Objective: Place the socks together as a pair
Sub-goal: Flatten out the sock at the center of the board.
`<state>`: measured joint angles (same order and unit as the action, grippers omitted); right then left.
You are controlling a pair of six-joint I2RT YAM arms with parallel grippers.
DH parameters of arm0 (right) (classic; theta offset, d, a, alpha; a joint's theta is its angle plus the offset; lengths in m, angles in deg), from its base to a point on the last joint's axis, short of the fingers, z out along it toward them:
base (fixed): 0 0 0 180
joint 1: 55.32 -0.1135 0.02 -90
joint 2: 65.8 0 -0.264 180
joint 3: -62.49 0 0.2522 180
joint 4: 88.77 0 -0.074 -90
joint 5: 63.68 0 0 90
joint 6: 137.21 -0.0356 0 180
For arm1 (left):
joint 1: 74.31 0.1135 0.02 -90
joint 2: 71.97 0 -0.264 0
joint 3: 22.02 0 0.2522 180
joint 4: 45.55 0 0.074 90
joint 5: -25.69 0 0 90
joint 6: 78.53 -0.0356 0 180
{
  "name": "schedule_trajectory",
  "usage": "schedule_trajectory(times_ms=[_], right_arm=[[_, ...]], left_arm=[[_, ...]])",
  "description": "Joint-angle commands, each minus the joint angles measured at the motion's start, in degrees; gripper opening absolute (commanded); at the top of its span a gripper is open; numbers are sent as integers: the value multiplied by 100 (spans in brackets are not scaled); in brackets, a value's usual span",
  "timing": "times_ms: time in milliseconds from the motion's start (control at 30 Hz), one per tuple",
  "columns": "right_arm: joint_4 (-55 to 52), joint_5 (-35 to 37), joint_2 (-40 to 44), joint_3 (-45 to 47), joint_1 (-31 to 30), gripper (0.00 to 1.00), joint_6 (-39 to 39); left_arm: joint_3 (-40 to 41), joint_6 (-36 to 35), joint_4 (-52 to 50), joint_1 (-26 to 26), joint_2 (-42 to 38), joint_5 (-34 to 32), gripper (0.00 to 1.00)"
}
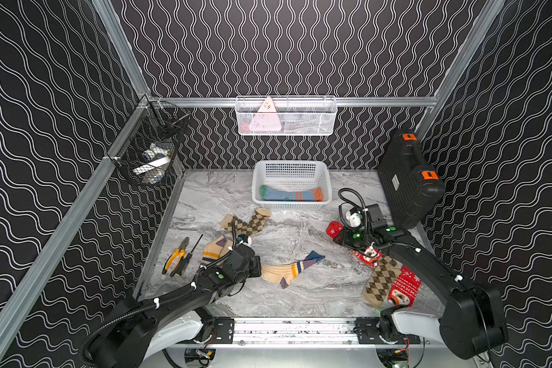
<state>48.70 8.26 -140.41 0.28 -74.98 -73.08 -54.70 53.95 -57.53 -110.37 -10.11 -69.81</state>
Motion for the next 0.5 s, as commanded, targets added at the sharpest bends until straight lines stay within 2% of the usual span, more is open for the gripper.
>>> schedule_trajectory(times_ms=[0,100,267,467], right_arm=[[139,264,-282,-60,-453,28,30],[331,364,-624,34,-799,28,-56],[736,331,-728,248,-843,28,-162],[1277,23,-707,403,-921,40,1]], left_arm=[[59,132,555,51,291,-152,2],[231,188,894,182,569,-155,2],[620,299,1195,344,527,-276,0],[668,160,834,515,97,-399,0]])
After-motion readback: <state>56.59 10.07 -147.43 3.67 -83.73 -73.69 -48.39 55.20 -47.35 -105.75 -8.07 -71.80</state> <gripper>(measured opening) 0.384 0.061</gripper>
